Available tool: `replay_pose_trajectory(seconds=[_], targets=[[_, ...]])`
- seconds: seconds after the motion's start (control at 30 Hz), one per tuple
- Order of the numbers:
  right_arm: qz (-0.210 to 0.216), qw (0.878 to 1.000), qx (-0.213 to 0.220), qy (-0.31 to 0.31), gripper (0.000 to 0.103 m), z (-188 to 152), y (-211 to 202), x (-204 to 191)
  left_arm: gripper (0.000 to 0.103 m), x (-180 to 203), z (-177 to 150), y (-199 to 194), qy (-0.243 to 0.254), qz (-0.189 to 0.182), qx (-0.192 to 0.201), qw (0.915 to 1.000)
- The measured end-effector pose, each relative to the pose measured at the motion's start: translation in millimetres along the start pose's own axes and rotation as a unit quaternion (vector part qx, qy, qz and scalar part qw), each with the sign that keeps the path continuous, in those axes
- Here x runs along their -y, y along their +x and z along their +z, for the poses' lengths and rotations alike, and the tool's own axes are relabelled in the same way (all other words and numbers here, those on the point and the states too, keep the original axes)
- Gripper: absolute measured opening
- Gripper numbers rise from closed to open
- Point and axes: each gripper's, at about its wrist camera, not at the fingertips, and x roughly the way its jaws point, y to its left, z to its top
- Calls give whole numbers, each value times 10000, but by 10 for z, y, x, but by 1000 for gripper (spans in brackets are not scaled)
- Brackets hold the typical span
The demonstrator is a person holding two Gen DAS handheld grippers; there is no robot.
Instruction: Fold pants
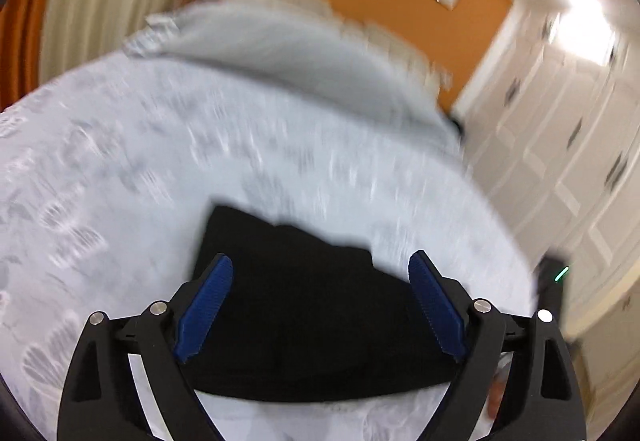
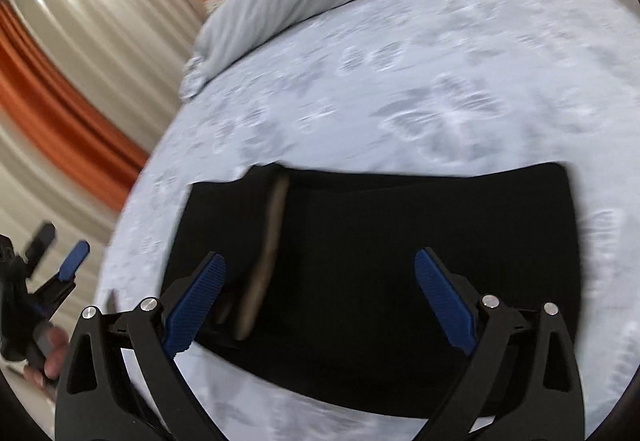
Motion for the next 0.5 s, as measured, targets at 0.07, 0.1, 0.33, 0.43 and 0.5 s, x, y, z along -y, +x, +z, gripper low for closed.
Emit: replay_pose_trajectory(seconds=[0.07, 0.1, 0.33, 0.43, 0.5], targets=[[210, 9995, -240, 11, 93, -15, 202, -105, 92, -136, 102, -109, -202, 188, 252, 9993], [233, 9991, -357, -3, 93, -28, 301, -148, 92, -233, 173, -113, -304, 452, 290, 9981], [43, 9943, -445, -968, 32, -216, 862, -670, 92, -816, 186, -94, -895, 1277, -92, 9877], [284, 9930, -197, -1129, 9, -127, 715, -883, 92, -850, 125, -86, -655, 1725, -125, 9828], [678, 9894, 159, -1273, 7, -6, 370, -1073, 92, -858, 104, -47, -585, 1898, -115, 9800]])
